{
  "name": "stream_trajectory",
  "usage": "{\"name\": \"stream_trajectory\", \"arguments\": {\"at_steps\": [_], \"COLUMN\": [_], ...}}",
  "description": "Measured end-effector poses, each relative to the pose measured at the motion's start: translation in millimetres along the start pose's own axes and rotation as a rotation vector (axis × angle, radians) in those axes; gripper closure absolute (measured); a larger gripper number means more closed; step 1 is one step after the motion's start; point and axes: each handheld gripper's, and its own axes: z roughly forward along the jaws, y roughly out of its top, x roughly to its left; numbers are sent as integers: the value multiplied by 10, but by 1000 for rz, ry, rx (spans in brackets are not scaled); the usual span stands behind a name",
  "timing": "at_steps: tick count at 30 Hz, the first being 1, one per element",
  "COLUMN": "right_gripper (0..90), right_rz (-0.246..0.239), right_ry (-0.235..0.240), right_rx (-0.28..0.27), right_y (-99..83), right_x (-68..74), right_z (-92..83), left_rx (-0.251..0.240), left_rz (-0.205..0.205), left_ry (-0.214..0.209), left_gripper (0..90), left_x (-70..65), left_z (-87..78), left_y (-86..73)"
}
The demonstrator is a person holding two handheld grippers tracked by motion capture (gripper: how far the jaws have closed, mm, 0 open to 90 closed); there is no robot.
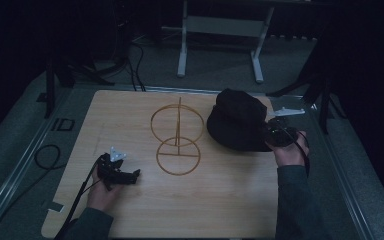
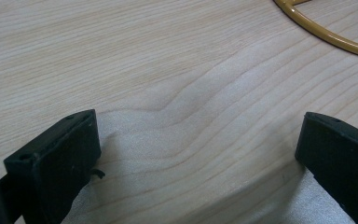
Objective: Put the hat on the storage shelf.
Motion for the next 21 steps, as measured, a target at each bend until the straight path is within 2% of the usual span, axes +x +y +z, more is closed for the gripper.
{"name": "stream_trajectory", "arguments": {"at_steps": [11,21], "right_gripper": [805,805], "right_rz": [1,-4], "right_ry": [11,1], "right_rx": [-42,-85], "right_y": [134,275], "right_x": [21,45], "right_z": [-93,-173], "left_rx": [-1,-2], "left_rz": [0,-2], "left_ry": [-1,-1], "left_gripper": [3,3], "left_x": [1,0], "left_z": [1,1], "left_y": [0,0]}}
